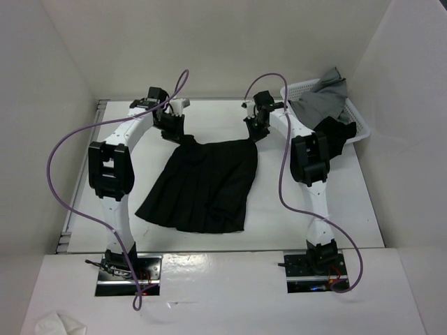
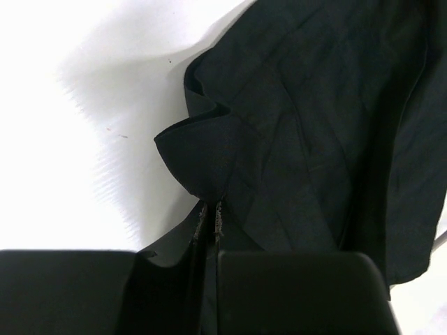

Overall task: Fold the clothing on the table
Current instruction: Flatten the skirt out

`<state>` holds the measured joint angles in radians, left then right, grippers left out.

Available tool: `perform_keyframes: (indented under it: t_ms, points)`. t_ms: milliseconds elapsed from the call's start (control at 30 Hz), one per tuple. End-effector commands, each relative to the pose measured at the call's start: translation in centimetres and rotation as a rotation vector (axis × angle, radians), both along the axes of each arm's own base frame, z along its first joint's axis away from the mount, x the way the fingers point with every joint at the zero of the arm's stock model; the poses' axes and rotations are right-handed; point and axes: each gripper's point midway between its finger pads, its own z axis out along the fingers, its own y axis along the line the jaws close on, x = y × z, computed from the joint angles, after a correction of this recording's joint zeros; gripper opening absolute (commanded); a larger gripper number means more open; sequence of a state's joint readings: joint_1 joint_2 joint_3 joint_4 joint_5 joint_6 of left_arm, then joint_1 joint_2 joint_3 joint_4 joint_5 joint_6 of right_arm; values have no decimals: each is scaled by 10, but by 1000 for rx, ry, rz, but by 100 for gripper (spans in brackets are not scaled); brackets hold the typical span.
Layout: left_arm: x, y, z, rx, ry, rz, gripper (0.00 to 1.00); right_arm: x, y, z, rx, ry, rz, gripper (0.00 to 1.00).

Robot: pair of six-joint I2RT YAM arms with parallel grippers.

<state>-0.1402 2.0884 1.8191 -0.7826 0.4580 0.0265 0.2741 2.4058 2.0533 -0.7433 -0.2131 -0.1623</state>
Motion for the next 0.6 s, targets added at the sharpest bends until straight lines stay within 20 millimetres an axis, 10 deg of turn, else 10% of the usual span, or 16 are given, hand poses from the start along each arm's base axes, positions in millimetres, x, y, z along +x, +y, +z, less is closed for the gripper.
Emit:
perform_keyframes:
  t_ms: [0, 567]
  points:
    - [1, -1, 16, -48, -35, -27, 0, 0, -5, 46, -5, -89, 14, 0]
    - [-7, 11, 158, -128, -382, -75, 0, -30, -18, 242, 44, -439, 48, 0]
